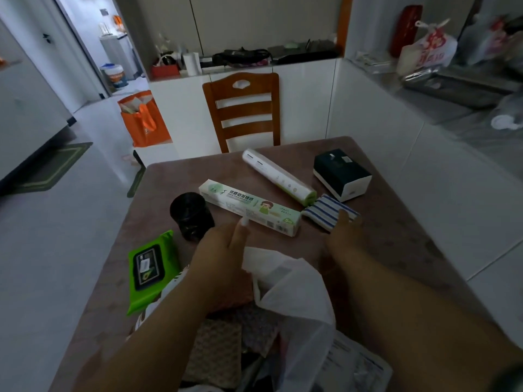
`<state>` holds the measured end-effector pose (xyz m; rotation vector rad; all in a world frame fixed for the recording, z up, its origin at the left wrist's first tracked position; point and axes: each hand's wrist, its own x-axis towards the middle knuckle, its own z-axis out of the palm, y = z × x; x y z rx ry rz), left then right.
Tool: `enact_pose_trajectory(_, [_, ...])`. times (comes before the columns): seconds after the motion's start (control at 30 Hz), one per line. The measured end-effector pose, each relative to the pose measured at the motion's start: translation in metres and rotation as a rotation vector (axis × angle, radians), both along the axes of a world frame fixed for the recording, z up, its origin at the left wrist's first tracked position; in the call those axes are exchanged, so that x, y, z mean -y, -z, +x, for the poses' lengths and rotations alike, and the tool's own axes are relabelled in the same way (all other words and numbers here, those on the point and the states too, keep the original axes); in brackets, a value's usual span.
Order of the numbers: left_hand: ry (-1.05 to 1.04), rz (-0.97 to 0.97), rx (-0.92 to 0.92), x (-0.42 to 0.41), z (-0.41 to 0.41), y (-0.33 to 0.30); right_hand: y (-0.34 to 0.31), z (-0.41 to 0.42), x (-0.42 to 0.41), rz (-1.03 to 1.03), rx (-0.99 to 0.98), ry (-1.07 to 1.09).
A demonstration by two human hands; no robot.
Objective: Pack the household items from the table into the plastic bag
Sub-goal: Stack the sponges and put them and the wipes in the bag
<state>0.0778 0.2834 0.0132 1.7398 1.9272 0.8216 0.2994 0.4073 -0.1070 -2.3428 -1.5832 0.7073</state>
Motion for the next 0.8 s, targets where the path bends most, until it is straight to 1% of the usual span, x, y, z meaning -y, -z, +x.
enact_pose_trajectory(0.1, [-0.032,-0.007,0.038,-0.002,0.003,0.001,0.025,0.012,-0.013,0.007,-0.034,-0.029])
enact_pose_trajectory(0.13, [-0.044,-0.009,0.044,-0.003,0.002,0.002,0.033,0.018,-0.015,0.062,-0.044,-0.025])
enact_pose_trajectory(0.2, [-0.069,-0.023,0.059,-0.003,0.0,0.005,0.034,0.017,-0.017,0.152,-0.125,0.056])
enact_pose_trajectory(0.23, [-0.078,-0.029,0.066,-0.003,-0.001,0.006,0.027,0.012,-0.015,0.142,-0.173,0.081])
enact_pose_trajectory(0.27, [-0.086,-0.032,0.078,-0.003,-0.002,0.006,0.019,0.009,-0.014,0.14,-0.173,0.123])
enact_pose_trajectory(0.33, [-0.107,-0.029,0.131,-0.002,-0.003,0.005,0.009,0.003,-0.006,0.036,-0.178,0.104])
enact_pose_trajectory(0.4, [-0.119,-0.026,0.177,0.003,-0.005,0.003,0.006,0.001,0.003,-0.102,-0.027,-0.003])
enact_pose_trajectory(0.43, [-0.121,-0.018,0.185,0.007,-0.005,0.0,0.003,0.0,0.01,-0.136,0.016,-0.04])
enact_pose_trajectory(0.47, [-0.123,-0.006,0.191,0.012,-0.005,-0.004,0.003,0.0,0.011,-0.194,0.024,-0.05])
enact_pose_trajectory(0.5, [-0.125,0.01,0.204,0.018,-0.004,-0.007,-0.004,0.0,0.021,-0.197,0.034,-0.067])
enact_pose_trajectory(0.53, [-0.129,0.031,0.221,0.023,-0.004,-0.011,-0.002,0.002,0.025,-0.126,0.017,-0.082])
enact_pose_trajectory(0.6, [-0.13,0.078,0.231,0.036,-0.006,-0.02,-0.022,0.003,0.038,-0.004,-0.084,-0.07])
enact_pose_trajectory(0.67, [-0.15,0.172,0.24,0.049,-0.009,-0.028,-0.049,0.004,0.059,0.246,-0.172,-0.065])
enact_pose_trajectory(0.7, [-0.177,0.239,0.256,0.057,-0.012,-0.031,-0.067,0.003,0.072,0.337,-0.214,-0.084])
enact_pose_trajectory(0.73, [-0.208,0.31,0.28,0.067,-0.014,-0.033,-0.085,0.003,0.085,0.396,-0.26,-0.119])
enact_pose_trajectory(0.8, [-0.243,0.41,0.307,0.089,-0.021,-0.031,-0.128,-0.001,0.116,0.455,-0.354,-0.256])
